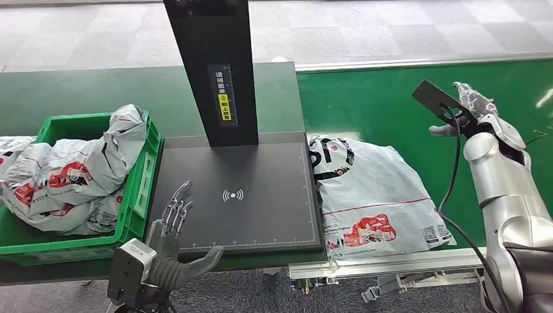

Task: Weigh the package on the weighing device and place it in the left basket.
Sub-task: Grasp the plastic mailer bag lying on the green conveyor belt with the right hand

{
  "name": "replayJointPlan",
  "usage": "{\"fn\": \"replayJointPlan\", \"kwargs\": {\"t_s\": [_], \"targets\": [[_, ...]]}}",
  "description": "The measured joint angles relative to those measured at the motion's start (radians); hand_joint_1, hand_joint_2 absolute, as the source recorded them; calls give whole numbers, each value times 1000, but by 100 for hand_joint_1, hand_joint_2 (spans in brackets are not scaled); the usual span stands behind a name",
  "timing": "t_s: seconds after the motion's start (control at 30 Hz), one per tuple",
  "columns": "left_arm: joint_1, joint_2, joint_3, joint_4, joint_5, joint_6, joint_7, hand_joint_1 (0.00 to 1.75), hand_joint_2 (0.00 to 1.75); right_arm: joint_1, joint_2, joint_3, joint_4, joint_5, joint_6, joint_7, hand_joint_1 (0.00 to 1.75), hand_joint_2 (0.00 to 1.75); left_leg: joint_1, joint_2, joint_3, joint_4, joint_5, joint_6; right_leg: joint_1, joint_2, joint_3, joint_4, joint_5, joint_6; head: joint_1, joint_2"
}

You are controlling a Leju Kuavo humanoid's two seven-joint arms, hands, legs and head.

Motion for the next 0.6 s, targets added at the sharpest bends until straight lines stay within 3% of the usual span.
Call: {"fn": "replayJointPlan", "kwargs": {"t_s": [0.4, 0.6], "targets": [[-14, 0, 9, 9, 5, -13, -8, 0, 175, -6, 3, 20, 41, -60, 13, -62, 0, 175, 0, 0, -1, 0, 0, 0, 0, 0, 0, 0, 0, 0, 0, 0], [-40, 0, 12, 30, 8, -27, -9, 0, 175, 38, 45, 89, 85, -107, 48, -86, 0, 175, 0, 0, -1, 0, 0, 0, 0, 0, 0, 0, 0, 0, 0, 0]]}}
